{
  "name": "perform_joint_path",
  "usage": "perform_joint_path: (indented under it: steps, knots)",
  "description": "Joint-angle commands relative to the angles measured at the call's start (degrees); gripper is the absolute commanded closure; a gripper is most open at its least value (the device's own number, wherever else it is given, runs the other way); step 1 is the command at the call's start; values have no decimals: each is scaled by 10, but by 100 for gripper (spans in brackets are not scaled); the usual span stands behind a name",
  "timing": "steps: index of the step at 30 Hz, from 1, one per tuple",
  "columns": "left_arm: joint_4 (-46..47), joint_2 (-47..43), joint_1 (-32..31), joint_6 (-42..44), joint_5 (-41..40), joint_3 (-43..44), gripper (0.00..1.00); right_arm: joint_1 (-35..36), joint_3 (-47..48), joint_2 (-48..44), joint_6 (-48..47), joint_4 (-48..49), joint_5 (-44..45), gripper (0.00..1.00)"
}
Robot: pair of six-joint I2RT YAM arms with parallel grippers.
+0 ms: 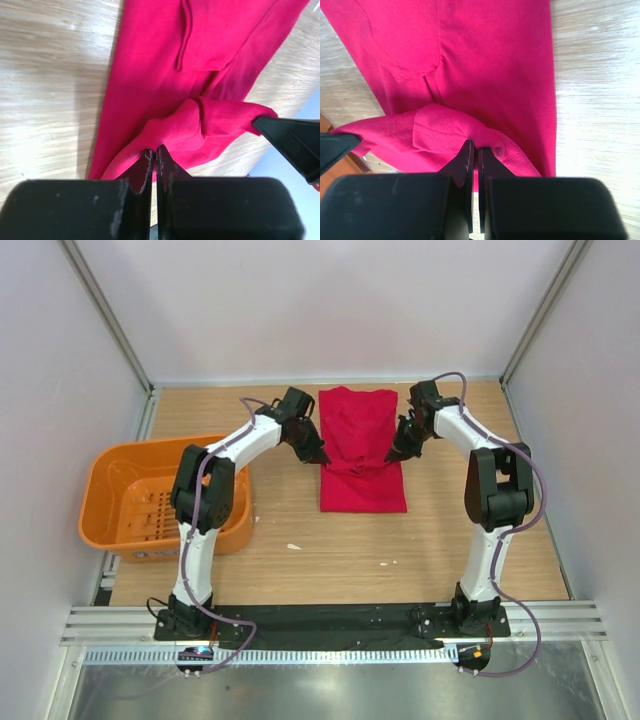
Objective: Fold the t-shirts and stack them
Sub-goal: Fold the tshirt
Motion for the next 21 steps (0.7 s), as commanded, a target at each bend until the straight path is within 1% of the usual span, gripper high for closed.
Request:
perform_joint_path:
  steps: [1, 21]
  knots:
    - [6, 7, 4, 6, 22, 22, 100, -6, 23, 2, -8, -2, -12, 99]
    - [-2, 53, 18, 16, 38, 57, 99, -21, 66, 43, -5, -9, -22, 99]
